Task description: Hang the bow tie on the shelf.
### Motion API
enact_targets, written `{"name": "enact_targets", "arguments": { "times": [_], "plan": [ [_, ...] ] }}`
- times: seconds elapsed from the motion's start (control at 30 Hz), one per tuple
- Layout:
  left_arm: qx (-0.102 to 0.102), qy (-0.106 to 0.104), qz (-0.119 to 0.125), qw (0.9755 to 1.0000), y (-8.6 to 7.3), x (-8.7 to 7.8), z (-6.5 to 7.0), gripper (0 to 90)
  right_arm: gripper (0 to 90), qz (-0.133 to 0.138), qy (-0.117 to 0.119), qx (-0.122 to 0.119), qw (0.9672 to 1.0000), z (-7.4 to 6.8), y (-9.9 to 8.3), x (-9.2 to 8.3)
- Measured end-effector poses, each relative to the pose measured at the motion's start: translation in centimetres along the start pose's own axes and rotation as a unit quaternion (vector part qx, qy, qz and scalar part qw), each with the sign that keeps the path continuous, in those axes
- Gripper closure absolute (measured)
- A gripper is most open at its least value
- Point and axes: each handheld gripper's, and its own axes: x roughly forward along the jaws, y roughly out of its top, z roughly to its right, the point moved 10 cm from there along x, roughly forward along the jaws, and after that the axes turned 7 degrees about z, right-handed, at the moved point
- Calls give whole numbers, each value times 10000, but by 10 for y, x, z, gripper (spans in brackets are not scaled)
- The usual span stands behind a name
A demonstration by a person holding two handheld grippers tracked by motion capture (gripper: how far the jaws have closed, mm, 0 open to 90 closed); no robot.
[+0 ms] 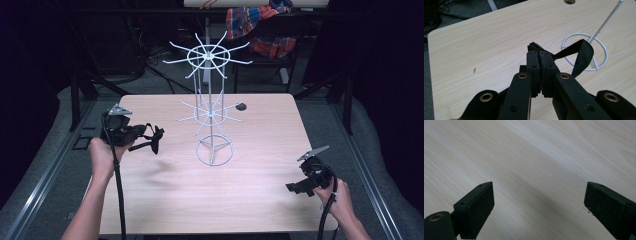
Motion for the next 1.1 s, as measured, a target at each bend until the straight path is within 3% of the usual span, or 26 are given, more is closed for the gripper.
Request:
{"name": "enact_targets", "arguments": {
  "times": [1.1],
  "plan": [
    [120,-188,50,9997,27,15,31,876,91,-98,10,-28,9999,0,-3,0]
  ]
}}
